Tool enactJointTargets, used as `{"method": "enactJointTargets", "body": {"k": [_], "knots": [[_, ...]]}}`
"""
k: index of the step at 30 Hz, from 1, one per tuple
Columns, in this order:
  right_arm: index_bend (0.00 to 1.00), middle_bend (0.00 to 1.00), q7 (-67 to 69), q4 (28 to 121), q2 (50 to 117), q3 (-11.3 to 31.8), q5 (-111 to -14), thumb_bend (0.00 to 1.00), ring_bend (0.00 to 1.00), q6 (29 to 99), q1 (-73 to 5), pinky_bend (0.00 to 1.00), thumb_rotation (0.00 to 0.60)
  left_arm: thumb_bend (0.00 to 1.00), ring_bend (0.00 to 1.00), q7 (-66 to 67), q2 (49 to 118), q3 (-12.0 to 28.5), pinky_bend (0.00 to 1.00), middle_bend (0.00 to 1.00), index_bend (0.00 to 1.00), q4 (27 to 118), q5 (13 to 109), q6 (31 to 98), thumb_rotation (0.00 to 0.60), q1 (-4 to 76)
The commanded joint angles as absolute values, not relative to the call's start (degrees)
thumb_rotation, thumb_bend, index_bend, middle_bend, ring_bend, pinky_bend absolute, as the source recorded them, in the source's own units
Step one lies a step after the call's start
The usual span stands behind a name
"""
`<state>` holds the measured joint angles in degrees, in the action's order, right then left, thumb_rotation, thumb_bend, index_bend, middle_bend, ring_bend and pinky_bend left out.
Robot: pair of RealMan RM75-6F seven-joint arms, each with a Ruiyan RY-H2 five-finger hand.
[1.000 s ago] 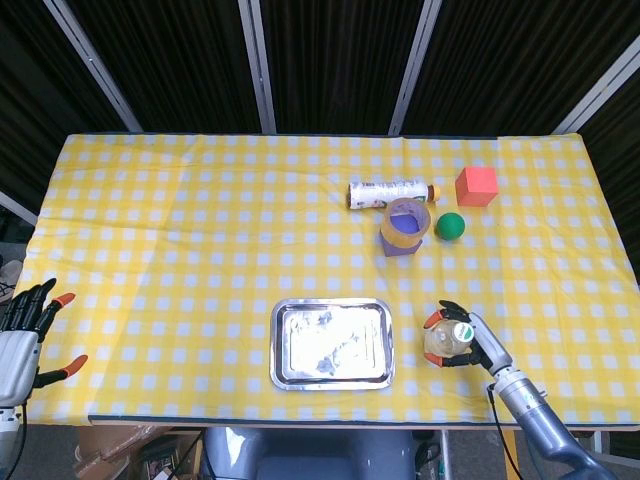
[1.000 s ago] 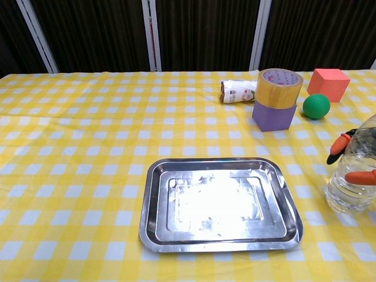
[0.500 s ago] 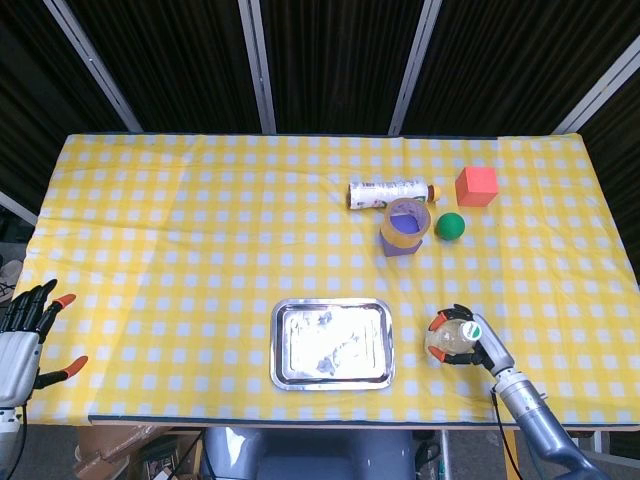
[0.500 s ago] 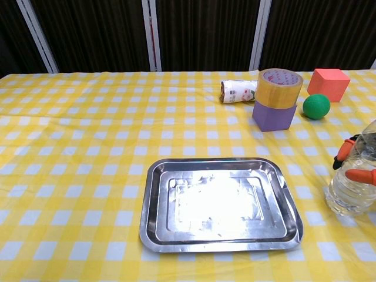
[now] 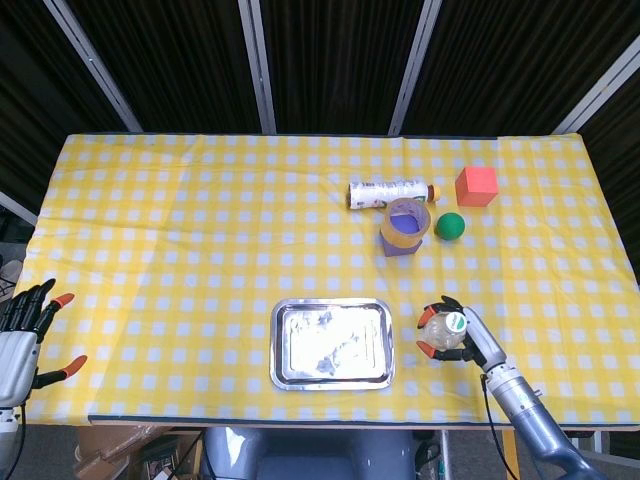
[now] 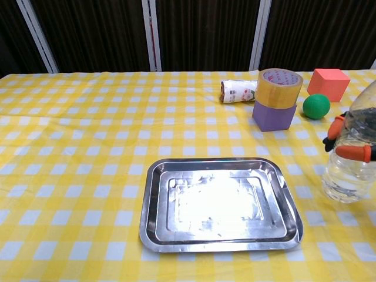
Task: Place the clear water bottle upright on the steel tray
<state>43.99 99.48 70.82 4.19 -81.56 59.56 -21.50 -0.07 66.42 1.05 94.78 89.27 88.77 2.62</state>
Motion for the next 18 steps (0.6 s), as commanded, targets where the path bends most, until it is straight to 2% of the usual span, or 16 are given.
{"method": "enactJointTargets", "body": {"k": [1, 8, 18], "knots": [[0.72, 0.59, 38.2, 108.3, 67.4, 6.3, -79.7, 0.49, 0.25, 59.5, -22.8, 0.0, 0.6, 0.18, 0.0, -0.2, 66.3, 1.0, 0.0, 0.0, 0.17, 94.8, 89.3, 88.7, 0.6, 2.6], [0.73, 0.6, 30.2, 117.2, 69.0, 8.0, -75.2, 0.49, 0.25, 59.6, -24.3, 0.0, 0.6, 0.18, 0.0, -0.8, 66.0, 1.0, 0.0, 0.0, 0.17, 94.9, 89.5, 89.0, 0.6, 2.5], [0.73, 0.6, 22.5, 118.3, 75.1, 7.9, -69.3, 0.5, 0.25, 58.8, -26.0, 0.0, 0.6, 0.18, 0.0, -1.7, 65.7, 1.1, 0.0, 0.0, 0.17, 94.7, 89.3, 89.0, 0.6, 2.5]]}}
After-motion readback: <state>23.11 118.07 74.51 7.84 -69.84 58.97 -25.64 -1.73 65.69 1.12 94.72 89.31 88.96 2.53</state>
